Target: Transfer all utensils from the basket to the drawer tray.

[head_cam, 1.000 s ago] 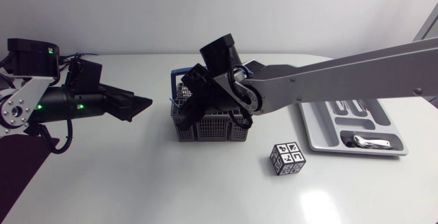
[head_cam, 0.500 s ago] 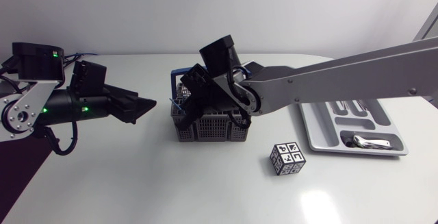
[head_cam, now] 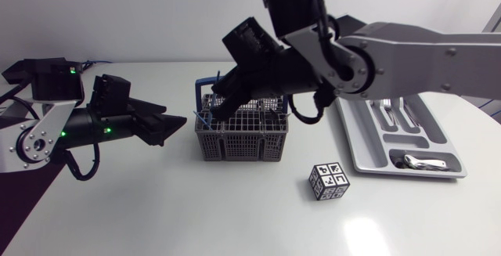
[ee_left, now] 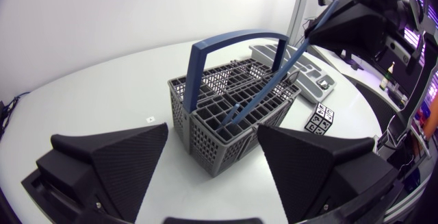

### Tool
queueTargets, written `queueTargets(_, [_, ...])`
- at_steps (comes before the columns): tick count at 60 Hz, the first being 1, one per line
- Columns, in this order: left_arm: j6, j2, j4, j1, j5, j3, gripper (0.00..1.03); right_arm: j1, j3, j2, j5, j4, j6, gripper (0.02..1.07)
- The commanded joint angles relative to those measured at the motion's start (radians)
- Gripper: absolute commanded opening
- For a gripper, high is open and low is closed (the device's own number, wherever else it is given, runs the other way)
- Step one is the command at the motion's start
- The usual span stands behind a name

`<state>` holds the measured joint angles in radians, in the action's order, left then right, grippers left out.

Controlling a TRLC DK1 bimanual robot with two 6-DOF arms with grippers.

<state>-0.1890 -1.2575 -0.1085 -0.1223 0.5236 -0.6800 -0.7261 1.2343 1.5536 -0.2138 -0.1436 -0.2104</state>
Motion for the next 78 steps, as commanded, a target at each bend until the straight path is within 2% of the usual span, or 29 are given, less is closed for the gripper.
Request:
queueTargets(1, [-0.026, -0.025, -0.036, -0.013, 0.013, 0.036, 0.91, 0.014, 0.013, -0.063, -0.004, -0.033, 0.0, 0.08])
queueTargets(7, [-0.04, -0.049, -0.069, -0.022, 0.013, 0.046, 0.91, 0.033, -0.004, -0.133, -0.009, -0.079, 0.0, 0.08])
queueTargets(15, [-0.049, -0.083, -0.14, -0.053, 0.004, 0.066, 0.82, 0.091, -0.007, -0.225, -0.039, -0.146, 0.002, 0.08])
queueTargets(23, [-0.049, -0.108, -0.186, -0.077, -0.025, 0.068, 0.8, 0.165, 0.002, -0.299, -0.048, -0.231, 0.0, 0.08])
queueTargets(31, [-0.05, -0.134, -0.217, -0.099, -0.039, 0.057, 0.74, 0.294, -0.01, -0.363, -0.07, -0.327, -0.017, 0.08])
queueTargets(41, [-0.047, -0.175, -0.247, -0.109, -0.05, 0.03, 0.6, 0.481, -0.064, -0.405, -0.177, -0.366, -0.05, 0.08])
queueTargets(47, [-0.047, -0.198, -0.261, -0.119, -0.057, 0.014, 0.59, 0.588, -0.099, -0.42, -0.228, -0.381, -0.081, 0.08])
queueTargets(64, [-0.044, -0.221, -0.273, -0.135, -0.071, -0.024, 0.54, 0.823, -0.116, -0.334, -0.236, -0.45, -0.188, 0.08])
queueTargets(78, [-0.041, -0.241, -0.287, -0.148, -0.077, -0.047, 0.33, 0.921, -0.004, -0.17, -0.185, -0.605, -0.241, 0.08])
